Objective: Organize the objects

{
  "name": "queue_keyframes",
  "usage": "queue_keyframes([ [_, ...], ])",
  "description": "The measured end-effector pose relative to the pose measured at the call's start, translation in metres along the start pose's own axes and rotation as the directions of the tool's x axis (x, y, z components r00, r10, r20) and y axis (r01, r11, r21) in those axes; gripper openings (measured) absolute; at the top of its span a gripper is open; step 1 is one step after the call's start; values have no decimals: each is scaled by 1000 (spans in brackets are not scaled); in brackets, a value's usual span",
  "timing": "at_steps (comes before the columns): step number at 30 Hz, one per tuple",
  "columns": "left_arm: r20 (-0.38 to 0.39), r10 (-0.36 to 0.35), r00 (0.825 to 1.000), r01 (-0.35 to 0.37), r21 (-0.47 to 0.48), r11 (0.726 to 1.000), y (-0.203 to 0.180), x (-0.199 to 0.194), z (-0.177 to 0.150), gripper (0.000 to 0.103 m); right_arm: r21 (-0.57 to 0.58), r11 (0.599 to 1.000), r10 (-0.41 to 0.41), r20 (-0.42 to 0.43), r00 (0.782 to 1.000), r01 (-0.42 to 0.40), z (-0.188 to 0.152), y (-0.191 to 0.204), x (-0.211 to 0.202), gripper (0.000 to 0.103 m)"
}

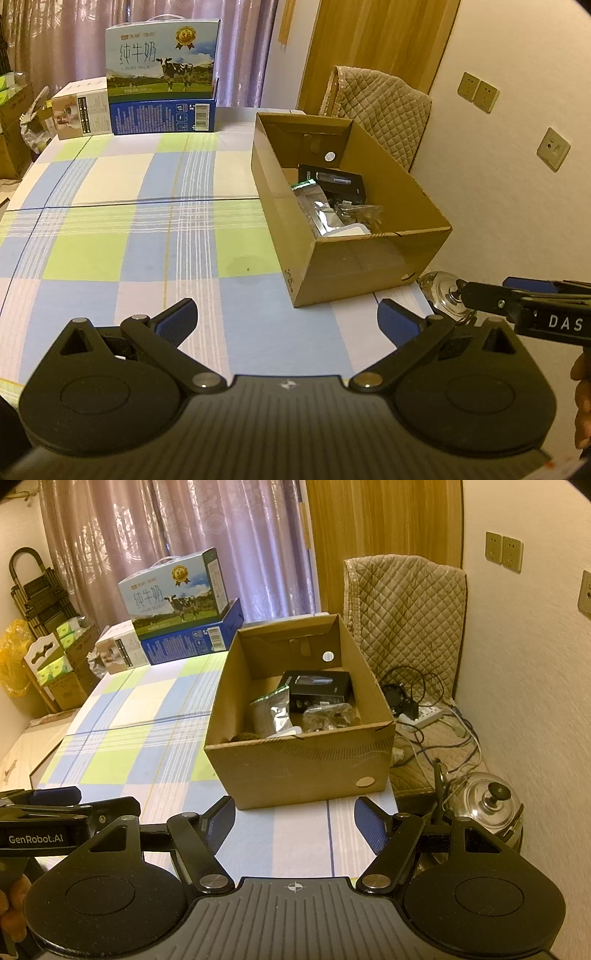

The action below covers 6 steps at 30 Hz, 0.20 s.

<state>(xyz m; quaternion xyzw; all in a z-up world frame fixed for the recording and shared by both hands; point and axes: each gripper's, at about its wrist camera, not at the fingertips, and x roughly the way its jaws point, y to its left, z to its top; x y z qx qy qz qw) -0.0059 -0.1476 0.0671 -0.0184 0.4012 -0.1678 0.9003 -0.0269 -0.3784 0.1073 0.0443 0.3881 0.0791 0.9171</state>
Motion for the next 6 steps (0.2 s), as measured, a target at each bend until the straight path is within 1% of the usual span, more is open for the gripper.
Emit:
queue_keyframes([
  [6,12,-1,1000,1,0,1000,0,0,-1,102,2,1000,-2,-3,1000,2,-3,-1,3,69],
])
